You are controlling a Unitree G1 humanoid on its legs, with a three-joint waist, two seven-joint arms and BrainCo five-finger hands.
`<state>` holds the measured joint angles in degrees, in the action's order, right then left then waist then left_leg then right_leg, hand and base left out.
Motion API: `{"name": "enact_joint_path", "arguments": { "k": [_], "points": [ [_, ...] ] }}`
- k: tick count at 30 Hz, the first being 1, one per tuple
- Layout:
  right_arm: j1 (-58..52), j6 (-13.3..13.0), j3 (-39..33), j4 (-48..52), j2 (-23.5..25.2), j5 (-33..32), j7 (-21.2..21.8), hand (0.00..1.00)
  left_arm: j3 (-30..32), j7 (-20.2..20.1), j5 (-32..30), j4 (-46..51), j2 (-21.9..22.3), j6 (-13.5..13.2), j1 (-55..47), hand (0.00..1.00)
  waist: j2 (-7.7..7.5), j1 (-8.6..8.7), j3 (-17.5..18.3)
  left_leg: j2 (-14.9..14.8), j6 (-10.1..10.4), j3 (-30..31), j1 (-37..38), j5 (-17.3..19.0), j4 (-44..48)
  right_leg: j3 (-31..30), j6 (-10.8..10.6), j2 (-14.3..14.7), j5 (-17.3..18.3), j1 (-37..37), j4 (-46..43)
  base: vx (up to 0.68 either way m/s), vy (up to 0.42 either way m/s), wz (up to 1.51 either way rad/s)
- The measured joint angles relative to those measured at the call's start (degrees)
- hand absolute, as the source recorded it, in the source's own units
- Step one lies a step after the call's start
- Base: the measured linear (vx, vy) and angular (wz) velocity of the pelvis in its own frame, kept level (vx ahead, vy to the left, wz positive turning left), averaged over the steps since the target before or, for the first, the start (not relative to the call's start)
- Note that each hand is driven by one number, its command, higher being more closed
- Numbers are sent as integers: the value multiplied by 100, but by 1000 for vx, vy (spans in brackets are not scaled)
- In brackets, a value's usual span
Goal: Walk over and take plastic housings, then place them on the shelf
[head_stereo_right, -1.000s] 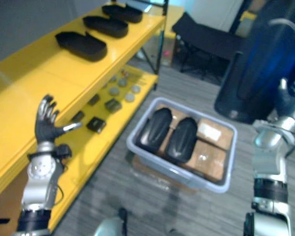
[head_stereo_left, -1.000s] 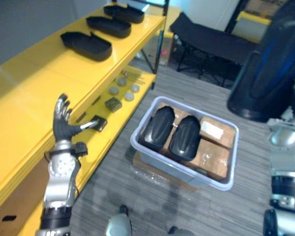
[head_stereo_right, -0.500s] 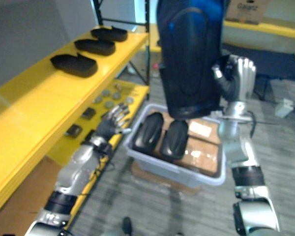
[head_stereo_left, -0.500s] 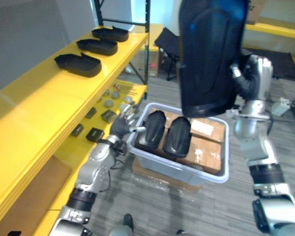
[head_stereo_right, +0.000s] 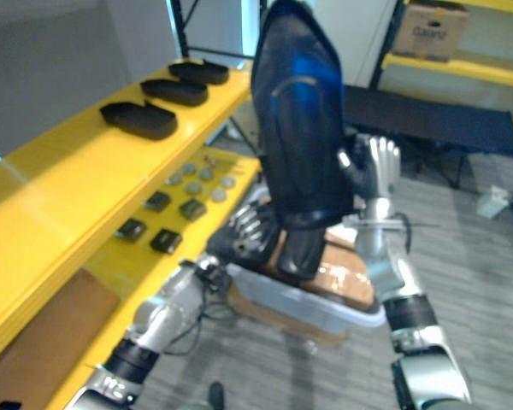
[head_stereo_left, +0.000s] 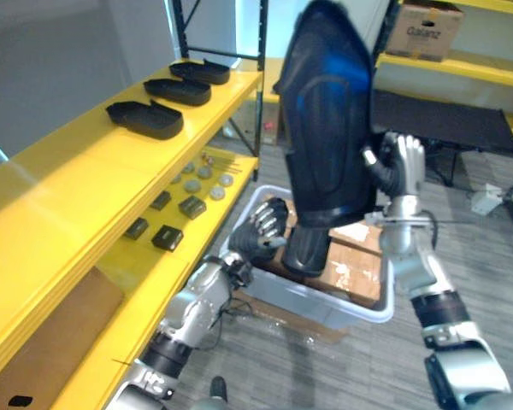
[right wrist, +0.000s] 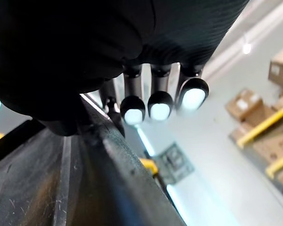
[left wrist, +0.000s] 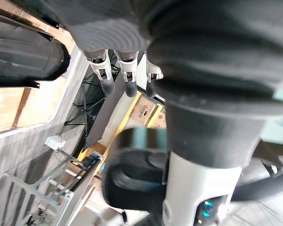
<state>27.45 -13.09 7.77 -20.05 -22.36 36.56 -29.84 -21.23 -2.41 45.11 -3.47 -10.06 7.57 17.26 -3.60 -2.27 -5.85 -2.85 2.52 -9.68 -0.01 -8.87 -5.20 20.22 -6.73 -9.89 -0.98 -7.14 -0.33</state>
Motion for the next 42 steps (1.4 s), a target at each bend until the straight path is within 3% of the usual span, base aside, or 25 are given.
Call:
{"name": "enact_joint_path", "arguments": {
  "k": [3, 15, 16, 29, 42],
  "points": [
    [-94, -48, 137, -141, 72, 36, 75, 100, -22, 189, -4, -19, 96, -35, 0, 0, -2, 4, 2, -6, -6, 15, 1, -19, 0, -1, 7, 9, -3, 0, -10, -13, 5, 1],
    [-559, -353, 736, -387, 659, 98, 229, 100, -6, 866, -187, -467, 209, -619, -227, 0, -33, -15, 25, -28, -8, 65, -1, -55, -1, 5, 23, 3, 37, 3, 11, -24, 13, 1],
    [-600, -353, 752, -407, 692, 99, 228, 100, 4, 876, -272, -467, 206, -624, -262, 100, -39, -26, 29, -27, -8, 74, -3, -55, -1, 11, 22, 3, 37, 2, 13, 2, 5, 6],
    [-1012, -363, 1165, -587, 1059, 15, -288, 100, 99, 1244, -799, -788, 206, -1073, -481, 100, -82, -36, 57, -28, -5, 96, -4, -56, 0, 26, 20, 11, 37, -4, 41, 2, 1, 1],
    [-1140, -450, 1445, -566, 1078, -280, -560, 100, 87, 1354, -957, -809, 207, -1101, -481, 100, -102, -31, 61, -41, 13, 77, -54, -44, 4, -1, 30, 17, 36, 73, 16, 0, 0, 0]
  ]
}}
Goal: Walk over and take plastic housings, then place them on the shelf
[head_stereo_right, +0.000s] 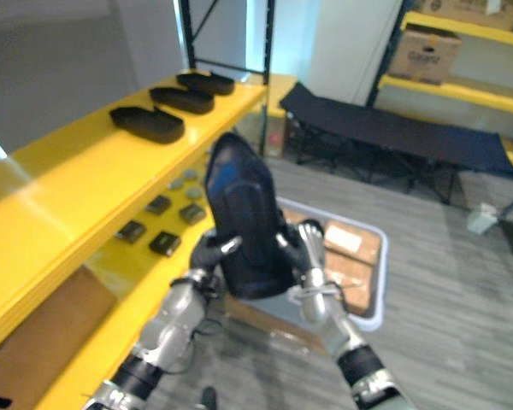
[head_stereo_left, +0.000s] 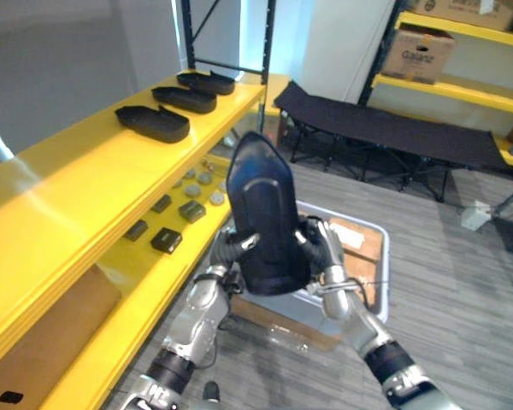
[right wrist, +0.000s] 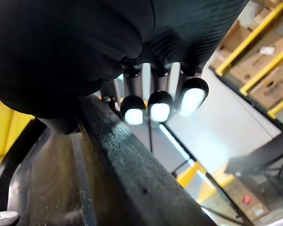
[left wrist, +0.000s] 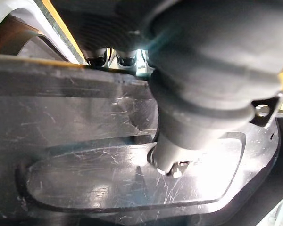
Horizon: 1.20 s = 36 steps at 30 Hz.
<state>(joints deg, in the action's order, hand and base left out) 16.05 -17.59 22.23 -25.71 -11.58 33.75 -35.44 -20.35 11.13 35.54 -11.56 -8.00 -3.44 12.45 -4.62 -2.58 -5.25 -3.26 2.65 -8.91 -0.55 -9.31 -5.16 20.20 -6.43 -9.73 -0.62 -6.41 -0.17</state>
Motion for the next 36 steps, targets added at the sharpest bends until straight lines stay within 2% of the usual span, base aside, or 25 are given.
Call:
{"name": "enact_joint_path", "arguments": {
  "k": [2, 3, 7, 9, 11, 14, 16, 19, 20, 21, 22, 24, 26, 27, 28, 30, 31, 32, 34, 35, 36],
  "points": [
    [4, -1, 38, 42, 1, -34, -56, 100, -8, 0, 7, 1, 1, -63, 15, 100, -13, -1, 13, -18, 6, 4, -141, -18, 3, -6, 7, 16, -2, 140, -28, 0, 0, 0],
    [9, -1, 51, 52, 9, -54, -87, 0, -35, 0, 57, 1, 0, -132, 17, 100, -26, -5, 8, -28, 17, 8, -236, -37, 7, -12, 49, 31, -32, 229, -36, 0, 0, 0],
    [6, -72, 171, 284, 13, -216, -95, 0, -44, 5, 300, 1, -6, -287, 88, 100, -46, -2, -33, -29, 19, 15, -278, -43, 31, -13, 84, 73, -73, 246, -48, 18, -9, 0],
    [13, -256, 204, 568, 11, -275, -103, 0, -44, 1, 503, 4, -14, -491, 264, 100, -12, -10, -119, -35, 19, 24, -277, -41, 31, -11, 90, 76, -50, 251, -83, 0, 0, 0],
    [28, -288, 206, 689, -8, -277, -101, 0, -48, -26, 503, 7, -51, -586, 332, 100, 27, -8, -149, -37, 15, 20, -285, -37, 31, -20, 85, 67, -19, 293, -141, 0, 0, 0],
    [27, -498, 215, 768, -46, -311, -102, 0, -46, -25, 511, 15, -57, -719, 333, 100, 74, 2, -185, -45, -5, 22, -317, -23, 31, -22, 85, 57, 38, 364, -228, 0, 0, 0],
    [-7, -544, 231, 913, -61, -569, -79, 0, -73, 6, 426, 48, -50, -883, 333, 100, 118, 1, -219, -35, -3, 29, -297, -22, 33, -17, 85, 3, 98, 377, -316, 16, 5, 1],
    [-341, -699, 147, 1477, 1, -1434, 118, 0, -91, 325, -252, 604, 11, -969, 279, 100, 107, -4, -248, 42, -18, 37, -210, -14, 34, 3, 41, -80, 170, 373, -529, 43, 13, 4],
    [-701, -841, -57, 1991, 125, -1912, 330, 0, -81, 520, -794, 1129, 85, -1038, 191, 100, 54, 18, -314, 94, -55, 21, -82, 18, 35, -7, 45, -147, 237, 320, -696, 72, 20, 1],
    [-865, -891, -143, 2192, 191, -2068, 444, 0, -56, 616, -1063, 1314, 146, -1045, 150, 100, 40, 24, -329, 109, -63, 12, -29, 27, 34, -19, 46, -157, 239, 298, -749, 82, 24, -5],
    [-1184, -974, -346, 2554, 306, -2307, 647, 0, 4, 777, -1586, 1643, 268, -1060, 74, 100, 1, 40, -360, 142, -101, -21, 67, 71, 33, -47, 47, -204, 239, 252, -821, 48, 45, -15],
    [-1652, -1145, -823, 3047, 435, -2674, 984, 0, 285, 1151, -2594, 2020, 438, -1132, -48, 100, -85, 47, -406, 186, -158, -160, 185, 198, 29, -184, 47, -276, 237, 225, -829, 22, 68, -26],
    [-1860, -1245, -1458, 3436, 552, -3089, 1239, 0, 749, 1374, -3007, 2192, 424, -1216, -144, 100, -176, 117, -495, 241, -185, -300, 243, 227, -1, -292, 77, -328, 255, 236, -798, -41, 62, -34],
    [-1890, -1329, -1897, 3614, 592, -3567, 1576, 0, 1138, 1581, -3263, 2195, 402, -1269, -216, 100, -222, 160, -533, 274, -197, -416, 271, 236, -3, -328, 242, -332, 358, 258, -787, -79, 63, -35],
    [-1906, -1352, -2030, 3675, 597, -3676, 1659, 0, 1261, 1637, -3350, 2191, 382, -1268, -233, 100, -237, 184, -541, 279, -198, -420, 272, 236, -3, -328, 306, -334, 404, 295, -784, -88, 63, -33],
    [-2063, -1512, -2747, 4111, 617, -4508, 2270, 0, 2011, 2046, -3722, 2190, 321, -1282, -328, 100, -417, 267, -618, 338, -293, -452, 197, 281, 227, -462, 586, -426, 474, 479, -889, -47, 58, -38],
    [-2116, -1523, -2825, 4222, 624, -4682, 2381, 0, 2155, 2144, -3804, 2189, 300, -1281, -352, 100, -424, 305, -620, 341, -285, -471, 192, 309, 237, -456, 876, -422, 482, 507, -906, -12, 68, -22],
    [-2215, -1549, -2907, 4412, 638, -4881, 2534, 0, 2299, 2270, -3873, 2191, 305, -1282, -354, 100, -436, 383, -615, 346, -295, -476, 156, 316, 237, -439, 1314, -422, 495, 549, -904, 1, 95, -10],
    [-2255, -1533, -2945, 4537, 722, -4896, 2564, 0, 2562, 2508, -4122, 2261, 264, -1304, -348, 100, -574, 487, -594, 388, -444, -628, 40, 533, 481, -448, 1805, -460, 530, 553, -702, 23, 126, -32],
    [-2260, -1477, -2941, 4537, 754, -4896, 2563, 0, 2604, 2521, -4135, 2274, 258, -1311, -343, 100, -572, 497, -583, 346, -505, -703, 37, 575, 474, -446, 1953, -441, 684, 548, -631, 33, 102, -51],
    [-2277, -1330, -2939, 4508, 814, -4893, 2541, 0, 2705, 2577, -4302, 2276, 248, -1317, -346, 100, -429, 494, -567, 210, -609, -834, -59, 637, 457, -451, 1751, -337, 912, 579, -666, 25, 57, -33]
  ]
}}
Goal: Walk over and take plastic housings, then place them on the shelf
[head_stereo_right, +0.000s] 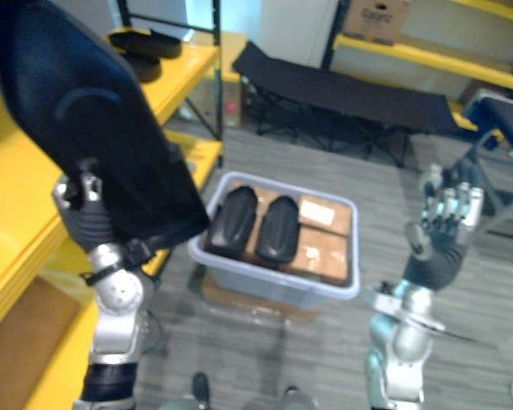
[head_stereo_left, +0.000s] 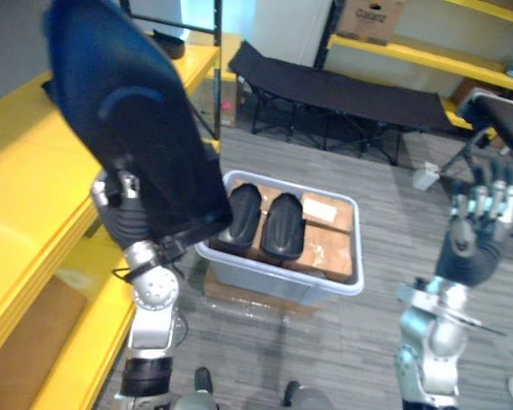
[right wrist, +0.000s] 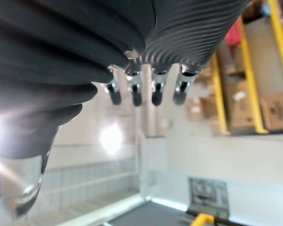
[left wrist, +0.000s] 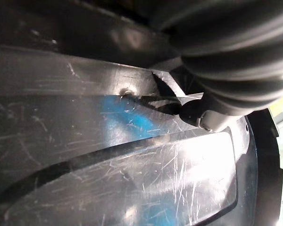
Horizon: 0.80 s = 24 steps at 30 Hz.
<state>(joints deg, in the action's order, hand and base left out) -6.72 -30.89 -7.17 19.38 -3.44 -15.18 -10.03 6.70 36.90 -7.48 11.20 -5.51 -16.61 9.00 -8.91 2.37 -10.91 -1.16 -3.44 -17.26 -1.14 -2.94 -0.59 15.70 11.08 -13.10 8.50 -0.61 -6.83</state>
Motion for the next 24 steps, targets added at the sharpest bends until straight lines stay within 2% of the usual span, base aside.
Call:
{"name": "enact_joint_path", "arguments": {
  "k": [1, 7, 8, 10, 11, 12, 15, 17, 19, 21, 22, 24],
  "points": [
    [-527, 617, -544, -919, 156, -280, 16, 0, 340, -570, 258, -102, -248, -229, -518, 100, 508, -138, 210, 537, -161, -57, -7, -280, -424, -11, -1518, 256, -347, -474, -163, 11, 46, -22],
    [-540, 617, -606, -1006, 137, -280, 19, 0, 363, -641, 318, -103, -260, -233, -567, 100, 642, -138, 126, 530, -218, 5, 3, -234, -448, -16, -1502, 247, -386, -437, -345, -20, 0, 5],
    [-541, 628, -732, -1267, 96, -303, 17, 0, 399, -886, 570, -88, -312, -240, -706, 100, 693, -146, 95, 538, -216, 61, -38, -233, -443, 5, -1419, 251, -334, -385, -367, -58, -12, 12],
    [-522, 660, -787, -1492, 67, -390, 11, 0, 476, -1087, 787, -24, -344, -251, -853, 100, 690, -151, 88, 550, -203, 61, -130, -232, -437, 15, -1326, 249, -263, -305, -312, -48, -11, 2],
    [-497, 722, -835, -1720, 72, -439, 2, 0, 569, -1275, 1013, -3, -371, -288, -966, 100, 600, -157, 48, 583, -206, 20, -284, -236, -249, 3, -1369, 136, -126, -239, -147, -43, -34, -8],
    [-378, 807, -893, -2002, 49, -441, -24, 0, 648, -1476, 1277, -9, -371, -298, -1051, 100, 635, -181, -116, 428, -275, -44, -632, -71, 489, -13, -1590, 163, -187, -217, -199, -43, -45, -22],
    [-387, 1055, -927, -2259, 49, -510, -96, 0, 788, -1974, 1844, -7, -373, -339, -1452, 100, 666, -179, -150, 195, -159, -231, -845, 315, 1048, -237, -1635, 274, -323, -170, -102, -24, -31, -40],
    [-400, 1216, -1104, -2267, 38, -613, -72, 0, 831, -2391, 2379, -8, -374, -481, -1586, 100, 727, -163, -208, -12, -111, -373, -1050, 542, 1430, -359, -1627, 373, -364, -69, -73, -35, -3, -38],
    [-448, 1357, -1259, -2286, 15, -647, 12, 0, 824, -2626, 2724, -17, -361, -580, -1648, 100, 761, -143, -229, -58, -39, -449, -1095, 610, 1505, -388, -1623, 392, -361, -2, -108, -53, 9, -33],
    [-462, 1391, -1309, -2305, -13, -647, 19, 0, 814, -2675, 2761, -24, -334, -728, -1625, 100, 765, -122, -300, -61, -34, -530, -1116, 628, 1561, -503, -1634, 318, -348, 118, -243, -54, 49, -20],
    [-452, 1392, -1296, -2317, -47, -642, 21, 0, 781, -2675, 2758, -40, -309, -812, -1540, 100, 845, -123, -428, -167, -58, -525, -1262, 772, 1875, -524, -1658, 364, -295, 225, -481, -72, 50, -11],
    [-427, 1392, -1233, -2344, -48, -644, 22, 0, 772, -2644, 2746, -74, -301, -880, -1499, 100, 863, -132, -529, -234, -69, -518, -1364, 873, 2101, -568, -1665, 375, -202, 342, -703, -71, 30, -2]
  ]
}}
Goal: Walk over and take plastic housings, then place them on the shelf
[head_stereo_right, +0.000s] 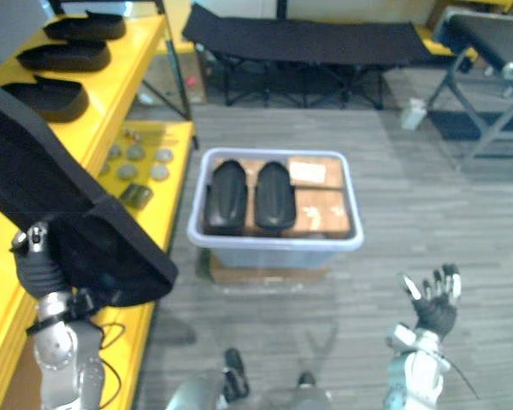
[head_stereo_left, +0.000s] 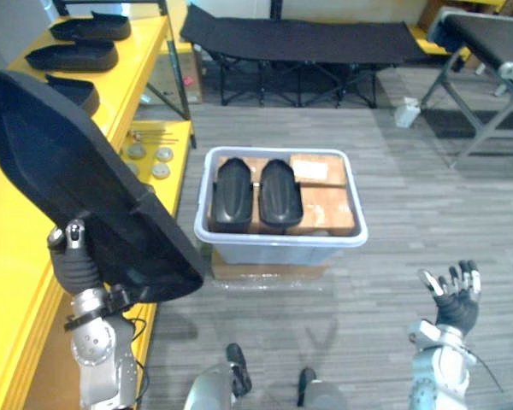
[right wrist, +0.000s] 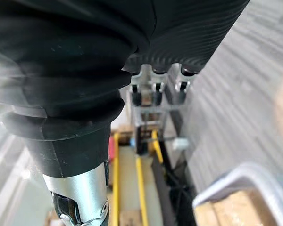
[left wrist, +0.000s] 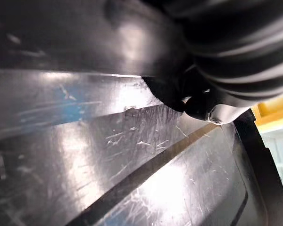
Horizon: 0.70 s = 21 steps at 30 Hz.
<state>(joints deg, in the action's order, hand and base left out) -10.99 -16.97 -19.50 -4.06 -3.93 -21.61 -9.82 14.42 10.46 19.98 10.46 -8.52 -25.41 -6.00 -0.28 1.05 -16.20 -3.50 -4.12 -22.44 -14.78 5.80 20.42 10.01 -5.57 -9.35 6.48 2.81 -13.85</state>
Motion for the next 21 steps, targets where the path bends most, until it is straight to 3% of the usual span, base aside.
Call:
{"name": "enact_joint_path", "arguments": {
  "k": [4, 5, 6, 7, 9, 13, 16, 21],
  "points": [
    [-2, -1, 129, -19, 7, 1, -2, 0, -3, 98, -29, -185, 0, -11, -30, 100, -33, -29, -74, 68, -3, 24, -24, 10, -37, -36, -9, -50, 51, 16, -80, -38, 44, 11],
    [-25, -20, 125, -51, 22, 3, -4, 0, 2, 190, -33, -217, -23, -25, -23, 100, -166, -18, -134, 68, -57, 80, -119, 118, 487, -11, -44, -182, 55, 27, -67, -12, 104, -8],
    [-7, -26, 115, -57, -9, 5, -5, 0, -12, 278, -69, -290, -1, -48, -57, 100, 68, -135, -97, -123, -98, 621, -214, 536, 1141, -38, -122, -18, 87, -5, -180, 8, 129, -19],
    [-2, -35, 124, -78, -4, 12, 7, 0, 3, 323, -82, -296, -22, -47, -75, 100, 117, -173, -111, -119, -32, 756, -178, 768, 1125, -74, -150, 46, 103, -16, -218, 28, 108, -21],
    [-21, -18, 200, -99, 64, 20, 124, 0, 21, 527, -141, -337, -110, -43, -107, 100, -124, -168, -75, 149, 149, 740, -75, 679, 767, -72, -132, -154, 106, -28, -162, 65, 114, 17],
    [270, 2, 378, -75, -119, 215, 256, 0, 101, 824, -362, -334, -113, -40, -340, 100, -108, -261, -77, 381, 138, 791, 90, 655, 641, -47, -153, -297, 104, -197, -151, 64, 53, 20],
    [668, 94, 783, -83, -278, 226, 386, 0, 303, 1007, -549, -175, -72, -22, -568, 100, -53, -418, -81, 600, 32, 1098, 134, 571, 522, 291, -185, -397, 163, -383, -153, 48, -8, 56],
    [1389, 93, 1677, -423, -294, 306, 449, 0, 1356, 1311, -761, 101, 78, -7, -1033, 100, 59, -990, -16, 1000, 55, 1962, 185, 375, 310, 1180, -109, -507, 449, -850, -206, 82, -75, 100]
  ]
}}
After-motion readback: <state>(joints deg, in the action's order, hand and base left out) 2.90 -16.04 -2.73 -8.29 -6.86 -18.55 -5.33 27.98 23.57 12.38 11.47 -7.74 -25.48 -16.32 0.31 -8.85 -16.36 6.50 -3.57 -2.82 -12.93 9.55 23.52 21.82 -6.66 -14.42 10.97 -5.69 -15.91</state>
